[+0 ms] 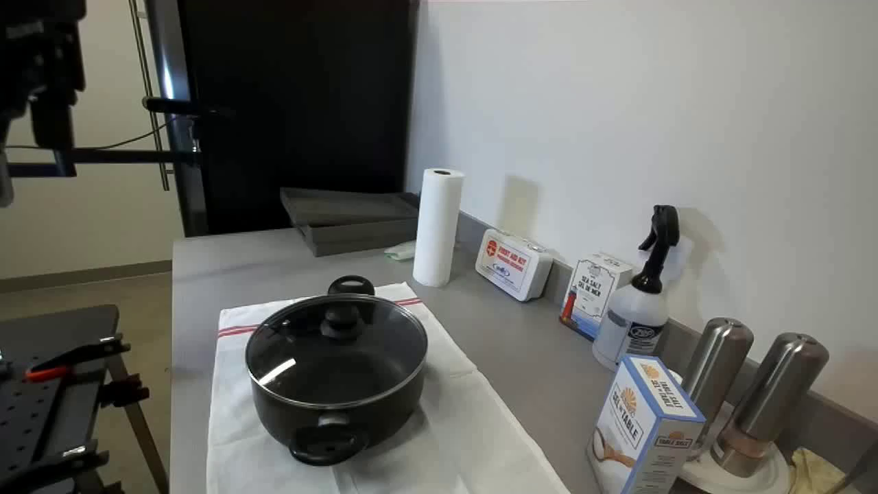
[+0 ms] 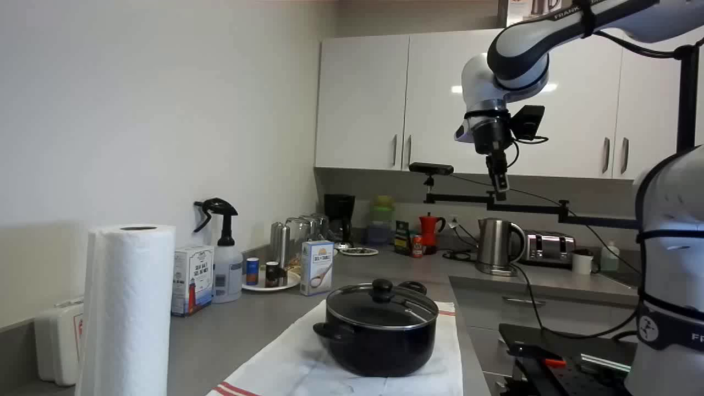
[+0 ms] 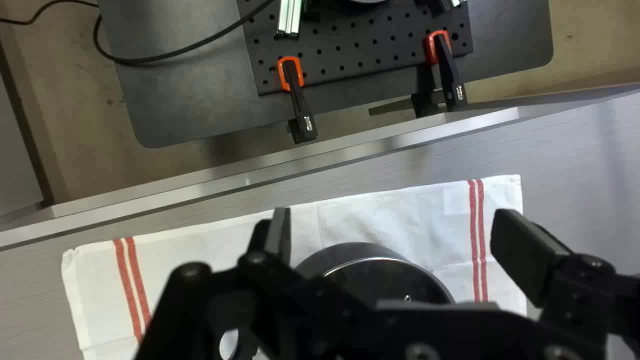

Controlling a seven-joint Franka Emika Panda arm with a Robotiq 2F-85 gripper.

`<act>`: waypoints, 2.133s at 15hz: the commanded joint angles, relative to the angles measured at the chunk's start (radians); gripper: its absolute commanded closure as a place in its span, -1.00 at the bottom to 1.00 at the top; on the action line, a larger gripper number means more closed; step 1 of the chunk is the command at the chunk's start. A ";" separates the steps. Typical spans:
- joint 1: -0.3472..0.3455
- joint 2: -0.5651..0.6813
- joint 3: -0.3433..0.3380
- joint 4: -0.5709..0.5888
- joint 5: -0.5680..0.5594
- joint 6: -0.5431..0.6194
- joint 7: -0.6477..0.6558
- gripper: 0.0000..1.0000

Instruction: Put the pot's lid on the counter

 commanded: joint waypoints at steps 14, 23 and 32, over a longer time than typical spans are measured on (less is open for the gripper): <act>0.004 0.054 0.024 0.016 0.014 0.025 0.011 -1.00; 0.028 0.213 0.128 0.025 -0.002 0.226 0.112 -1.00; 0.036 0.402 0.219 0.038 -0.022 0.503 0.270 -1.00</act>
